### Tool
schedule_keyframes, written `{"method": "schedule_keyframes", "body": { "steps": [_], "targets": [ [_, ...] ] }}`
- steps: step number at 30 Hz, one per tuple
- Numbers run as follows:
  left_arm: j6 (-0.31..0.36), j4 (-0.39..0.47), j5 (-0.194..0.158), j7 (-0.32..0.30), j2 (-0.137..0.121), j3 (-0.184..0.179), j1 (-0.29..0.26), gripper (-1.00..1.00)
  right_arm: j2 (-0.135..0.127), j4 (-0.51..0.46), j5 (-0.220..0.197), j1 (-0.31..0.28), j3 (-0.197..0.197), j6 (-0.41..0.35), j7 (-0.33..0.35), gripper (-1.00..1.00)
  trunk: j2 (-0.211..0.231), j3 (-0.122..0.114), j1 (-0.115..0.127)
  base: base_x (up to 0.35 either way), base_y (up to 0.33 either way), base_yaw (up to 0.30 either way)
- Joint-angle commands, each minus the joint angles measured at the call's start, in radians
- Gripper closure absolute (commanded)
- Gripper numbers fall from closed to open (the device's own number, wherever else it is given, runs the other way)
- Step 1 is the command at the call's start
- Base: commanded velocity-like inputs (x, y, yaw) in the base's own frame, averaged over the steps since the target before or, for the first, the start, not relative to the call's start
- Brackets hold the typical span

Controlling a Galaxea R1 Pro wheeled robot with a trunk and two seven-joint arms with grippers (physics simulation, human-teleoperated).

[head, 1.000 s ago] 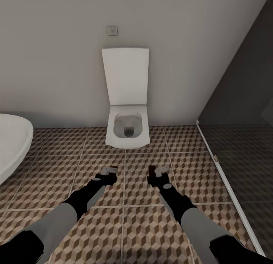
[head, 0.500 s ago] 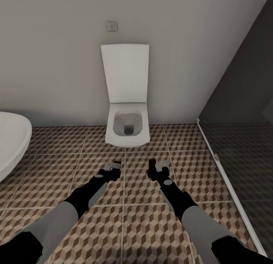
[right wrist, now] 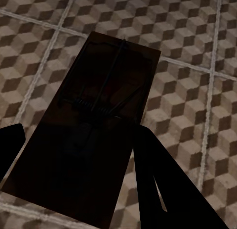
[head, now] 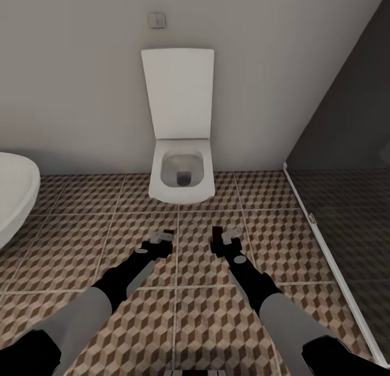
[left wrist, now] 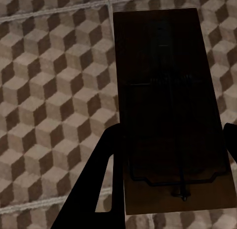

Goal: Take the four mousetraps from the cabinet in the bathroom and place them on the bathroom floor. Make sure all four end up on the same floor surface, and ensure that at least two of them are either under or directly next to the same bathroom sink.

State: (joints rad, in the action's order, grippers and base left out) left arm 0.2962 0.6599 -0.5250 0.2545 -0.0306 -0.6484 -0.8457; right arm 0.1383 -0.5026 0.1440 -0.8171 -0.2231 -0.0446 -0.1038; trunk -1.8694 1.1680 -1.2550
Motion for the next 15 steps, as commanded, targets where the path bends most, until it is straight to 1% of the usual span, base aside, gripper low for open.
{"method": "schedule_keyframes", "body": {
  "steps": [1,15],
  "targets": [
    [0.003,0.002,-0.009,0.011,-0.002,-0.008,-0.001,1.00,0.000,-0.001,0.008,-0.001,-0.005,-0.004,-0.010,1.00,-0.008,0.005,-0.004,0.000,0.000,0.000],
    [0.002,0.004,-0.009,0.011,-0.003,-0.008,-0.001,1.00,0.001,-0.001,0.008,-0.001,-0.005,-0.003,-0.010,1.00,-0.106,0.070,-0.057,0.000,0.000,0.000]
  ]
}}
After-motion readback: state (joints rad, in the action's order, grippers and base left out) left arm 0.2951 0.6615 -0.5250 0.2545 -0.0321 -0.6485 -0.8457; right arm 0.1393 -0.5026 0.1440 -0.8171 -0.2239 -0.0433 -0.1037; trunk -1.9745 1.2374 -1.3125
